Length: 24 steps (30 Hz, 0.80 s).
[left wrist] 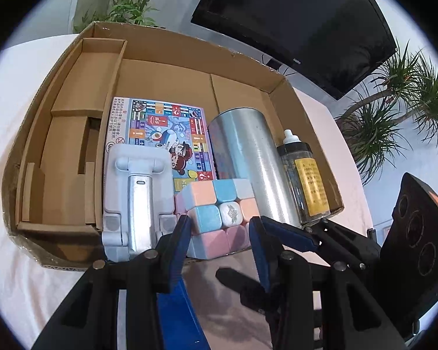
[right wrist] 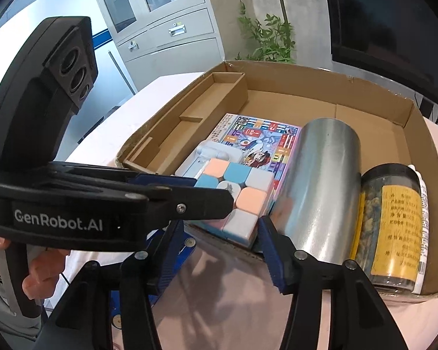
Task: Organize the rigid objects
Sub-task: 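Lower the Rubik's cube into the box beside the phone stand, release, then turn the blue stapler on the table with both tools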
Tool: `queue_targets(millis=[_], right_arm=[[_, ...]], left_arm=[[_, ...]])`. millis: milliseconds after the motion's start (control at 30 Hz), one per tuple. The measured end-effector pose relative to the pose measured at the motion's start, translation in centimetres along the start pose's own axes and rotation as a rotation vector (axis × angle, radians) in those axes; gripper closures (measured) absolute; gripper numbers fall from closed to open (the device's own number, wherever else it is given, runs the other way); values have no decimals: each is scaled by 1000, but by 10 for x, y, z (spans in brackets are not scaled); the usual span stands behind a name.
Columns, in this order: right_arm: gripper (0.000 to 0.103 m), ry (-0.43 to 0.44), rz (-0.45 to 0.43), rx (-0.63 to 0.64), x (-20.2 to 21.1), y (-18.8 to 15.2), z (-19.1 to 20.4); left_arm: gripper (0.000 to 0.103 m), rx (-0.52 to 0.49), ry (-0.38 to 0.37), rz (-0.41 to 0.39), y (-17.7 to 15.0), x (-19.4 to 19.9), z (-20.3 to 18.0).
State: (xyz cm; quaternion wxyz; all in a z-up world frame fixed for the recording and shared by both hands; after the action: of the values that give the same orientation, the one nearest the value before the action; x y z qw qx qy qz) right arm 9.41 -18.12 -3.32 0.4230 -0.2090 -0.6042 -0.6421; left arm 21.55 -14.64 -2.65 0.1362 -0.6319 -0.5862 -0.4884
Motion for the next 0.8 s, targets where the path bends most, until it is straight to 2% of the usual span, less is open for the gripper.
queue_targets(millis=[67, 167, 200, 233, 300, 367, 433, 567, 667, 733, 800], right_arm=[[42, 11, -2, -8, 2, -1, 2], [27, -27, -37, -13, 14, -1, 2], [23, -31, -57, -18, 20, -2, 2], [22, -28, -72, -23, 26, -4, 3], [12, -23, -104, -45, 39, -11, 5], [10, -13, -109, -47, 46, -24, 11], [10, 12, -79, -49, 44, -42, 21], [10, 118, 38, -90, 21, -79, 54], [10, 172, 57, -83, 17, -87, 78], [10, 168, 54, -58, 20, -89, 87], [10, 156, 53, -43, 24, -93, 89]], left_arm=[[64, -9, 3, -9, -1, 3, -2], [61, -38, 18, -69, 1, 18, -7], [56, -57, 28, -105, 1, 28, -9], [50, -69, 36, -137, 1, 37, -10], [19, -68, 58, -193, -1, 56, -6], [19, -48, 61, -234, -7, 73, 3], [19, -26, 53, -214, -21, 80, 15], [19, 59, 35, -114, -52, 67, 47], [20, 106, -31, -24, -72, 43, 58], [25, 130, -56, 24, -82, 26, 59], [41, 134, -102, 61, -87, 14, 52]])
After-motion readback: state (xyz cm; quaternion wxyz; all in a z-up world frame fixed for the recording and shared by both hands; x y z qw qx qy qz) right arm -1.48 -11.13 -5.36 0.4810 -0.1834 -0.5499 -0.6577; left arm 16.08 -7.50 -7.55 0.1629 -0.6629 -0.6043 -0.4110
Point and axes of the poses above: each gripper's, at about its wrist camera, not at the fingertips, and x roughly against the way its jaws point, z to its left, y to its top, the point moved 9 cm from there along -x, roughly the way its jaws point, and after that the axes turned 4 degrees about x, right-handed, at the moved point
